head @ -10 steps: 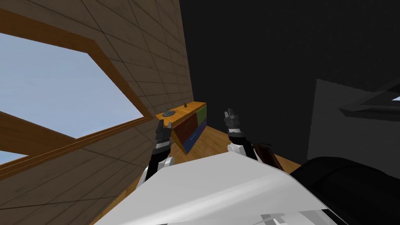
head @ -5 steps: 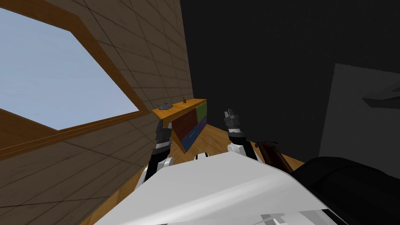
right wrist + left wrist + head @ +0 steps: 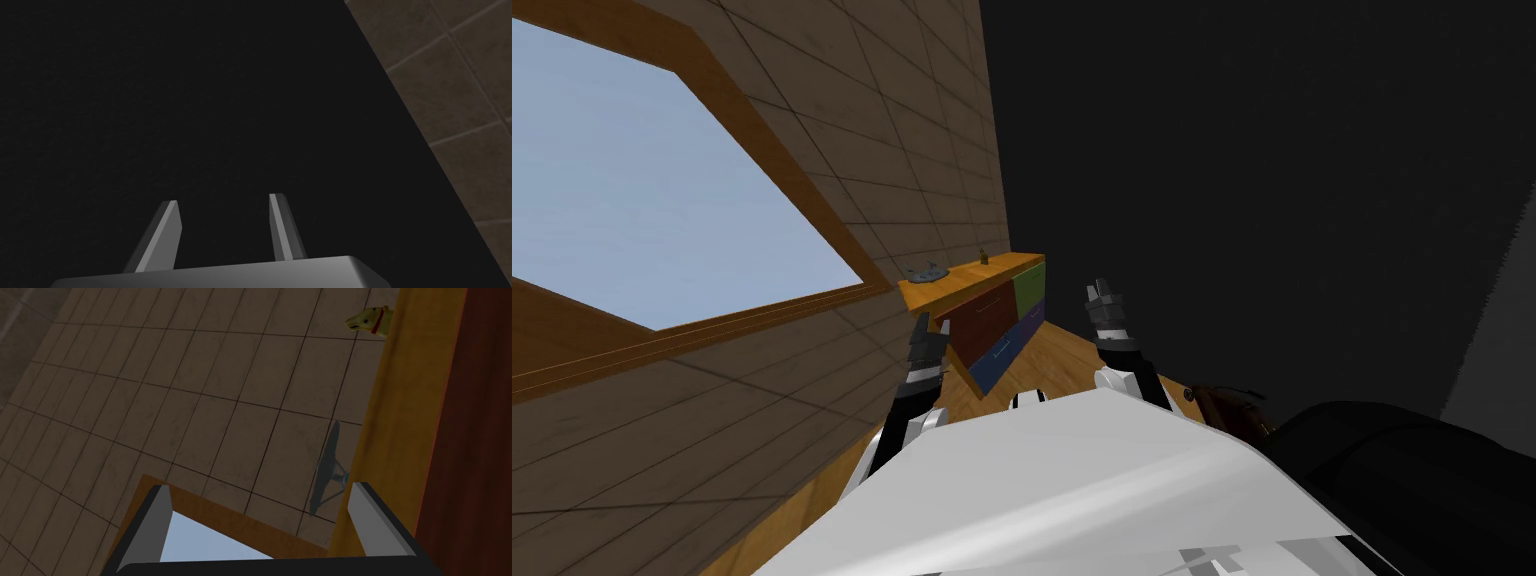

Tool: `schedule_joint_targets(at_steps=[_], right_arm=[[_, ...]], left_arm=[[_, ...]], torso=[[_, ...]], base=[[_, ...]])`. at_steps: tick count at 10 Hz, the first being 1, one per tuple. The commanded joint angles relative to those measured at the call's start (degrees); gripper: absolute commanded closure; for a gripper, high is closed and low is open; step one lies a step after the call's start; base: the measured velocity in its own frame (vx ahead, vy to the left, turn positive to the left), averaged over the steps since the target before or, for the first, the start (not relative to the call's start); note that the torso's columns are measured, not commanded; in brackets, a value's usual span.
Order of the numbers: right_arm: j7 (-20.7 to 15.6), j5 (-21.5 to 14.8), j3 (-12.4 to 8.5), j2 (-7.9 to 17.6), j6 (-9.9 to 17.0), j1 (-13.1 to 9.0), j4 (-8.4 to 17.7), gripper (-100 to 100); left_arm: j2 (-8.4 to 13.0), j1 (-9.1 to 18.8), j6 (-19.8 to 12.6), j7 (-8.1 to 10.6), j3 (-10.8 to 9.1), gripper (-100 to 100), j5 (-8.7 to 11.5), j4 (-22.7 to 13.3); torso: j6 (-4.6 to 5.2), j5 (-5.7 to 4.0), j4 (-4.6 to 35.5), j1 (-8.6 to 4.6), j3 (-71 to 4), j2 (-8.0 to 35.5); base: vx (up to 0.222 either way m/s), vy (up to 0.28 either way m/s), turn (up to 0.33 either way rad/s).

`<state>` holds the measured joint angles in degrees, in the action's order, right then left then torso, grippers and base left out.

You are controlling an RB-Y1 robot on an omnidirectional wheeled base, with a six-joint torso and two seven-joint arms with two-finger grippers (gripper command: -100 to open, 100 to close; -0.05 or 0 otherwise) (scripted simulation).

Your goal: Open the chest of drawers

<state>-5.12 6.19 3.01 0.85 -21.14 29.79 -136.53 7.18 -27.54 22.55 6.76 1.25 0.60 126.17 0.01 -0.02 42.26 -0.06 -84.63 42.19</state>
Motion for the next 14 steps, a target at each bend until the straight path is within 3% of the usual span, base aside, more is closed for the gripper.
schedule_joint_targets(at_steps=[1,10,14], right_arm=[[0.00,0.00,0.00,0.00,0.00,0.01,0.00,0],[0.00,0.00,0.00,0.01,0.00,-0.01,0.00,0],[0.00,0.00,0.00,0.00,0.00,-0.01,0.00,0]], left_arm=[[0.66,0.22,-1.19,1.44,-1.86,-100,2.78,-2.58],[-0.93,0.43,-4.93,5.92,-7.78,-100,11.56,-10.32],[-0.59,0.55,-6.50,7.76,-10.22,-100,15.20,-13.65]], torso=[[-0.02,0.02,0.00,0.07,0.00,0.00],[0.00,0.03,0.03,0.12,0.06,0.11],[-0.01,0.00,0.00,0.03,0.01,0.03]], base=[[0.178,-0.171,0.153],[0.132,-0.155,0.142],[0.119,-0.178,0.141]])
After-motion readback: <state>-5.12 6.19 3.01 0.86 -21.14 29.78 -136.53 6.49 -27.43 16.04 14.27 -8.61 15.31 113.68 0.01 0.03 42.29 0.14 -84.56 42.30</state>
